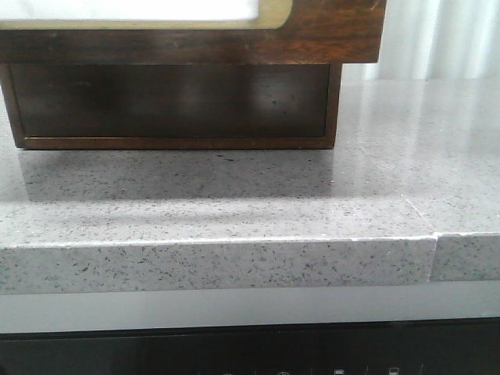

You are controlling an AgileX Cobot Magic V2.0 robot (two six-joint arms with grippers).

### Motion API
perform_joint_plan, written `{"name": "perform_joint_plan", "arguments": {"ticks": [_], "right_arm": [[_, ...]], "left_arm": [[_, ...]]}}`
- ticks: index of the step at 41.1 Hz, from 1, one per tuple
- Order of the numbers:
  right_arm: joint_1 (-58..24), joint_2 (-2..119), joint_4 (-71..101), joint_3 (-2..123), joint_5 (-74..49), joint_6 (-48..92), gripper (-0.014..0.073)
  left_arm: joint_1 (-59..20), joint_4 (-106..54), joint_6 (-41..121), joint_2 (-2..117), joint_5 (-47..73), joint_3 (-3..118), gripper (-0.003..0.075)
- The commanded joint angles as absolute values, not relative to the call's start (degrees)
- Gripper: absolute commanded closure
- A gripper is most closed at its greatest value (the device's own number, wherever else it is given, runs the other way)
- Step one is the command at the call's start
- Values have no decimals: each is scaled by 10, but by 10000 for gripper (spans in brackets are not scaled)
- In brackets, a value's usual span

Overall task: Put scissors in drawer with both arms
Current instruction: 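Carry the scissors with the right gripper over the open drawer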

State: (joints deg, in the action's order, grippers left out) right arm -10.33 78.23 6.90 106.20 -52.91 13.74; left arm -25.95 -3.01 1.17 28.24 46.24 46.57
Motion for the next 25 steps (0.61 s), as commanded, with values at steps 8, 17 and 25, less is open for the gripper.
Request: {"name": "perform_joint_plan", "arguments": {"ticks": [8,17,25], "right_arm": [[-214,746,180,1080,-481,300,545],[-316,781,222,1080,-499,427,545],[-354,831,221,1080,-521,483,545]], "left_arm": [[-265,-32,7,285,417,486,227],[-265,-32,7,285,417,486,227],[-265,-32,7,285,417,486,227]]}}
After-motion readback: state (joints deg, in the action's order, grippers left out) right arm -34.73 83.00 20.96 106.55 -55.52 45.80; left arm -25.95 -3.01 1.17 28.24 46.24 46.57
